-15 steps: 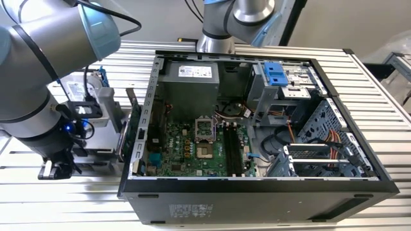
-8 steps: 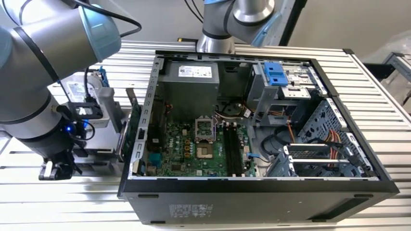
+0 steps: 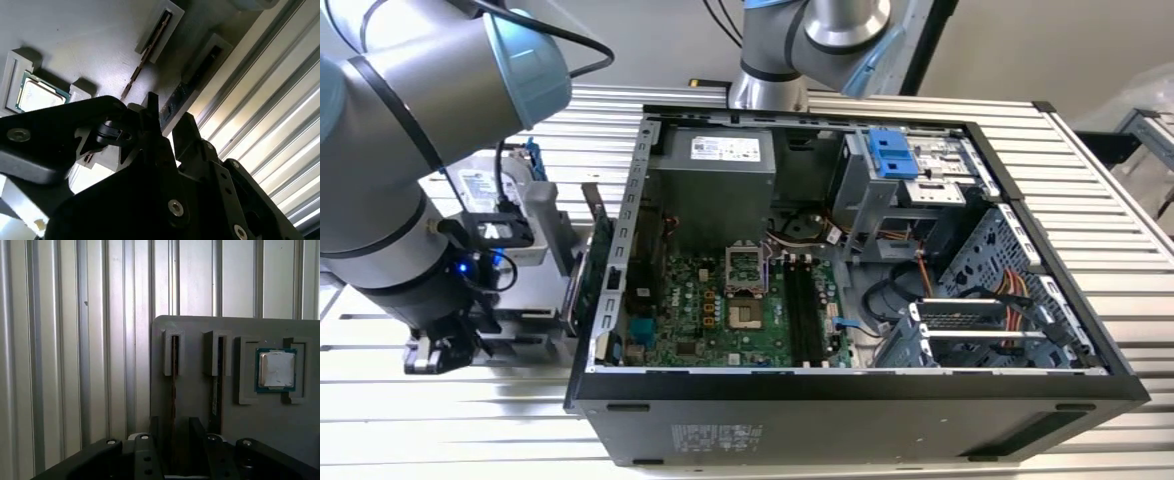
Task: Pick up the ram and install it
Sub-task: 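Pick up the ram and move it above insertion slot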
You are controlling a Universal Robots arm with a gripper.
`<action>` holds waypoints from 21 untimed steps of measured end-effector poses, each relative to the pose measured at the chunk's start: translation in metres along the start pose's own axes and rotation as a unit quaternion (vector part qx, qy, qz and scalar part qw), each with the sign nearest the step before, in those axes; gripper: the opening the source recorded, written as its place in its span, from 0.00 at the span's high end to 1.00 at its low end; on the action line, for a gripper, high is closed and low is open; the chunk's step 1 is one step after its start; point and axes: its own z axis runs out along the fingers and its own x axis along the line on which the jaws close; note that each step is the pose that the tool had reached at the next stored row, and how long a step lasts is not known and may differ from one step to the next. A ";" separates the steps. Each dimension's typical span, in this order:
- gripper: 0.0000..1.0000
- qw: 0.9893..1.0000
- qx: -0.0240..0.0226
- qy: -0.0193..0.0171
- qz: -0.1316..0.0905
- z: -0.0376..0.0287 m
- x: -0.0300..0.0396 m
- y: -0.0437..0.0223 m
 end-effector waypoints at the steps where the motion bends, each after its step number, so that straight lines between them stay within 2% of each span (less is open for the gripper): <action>1: 1.00 1.000 0.000 0.000 0.000 0.0000 0.0000 0.0000; 21: 1.00 1.000 0.000 0.000 0.000 0.0006 0.0001 0.0000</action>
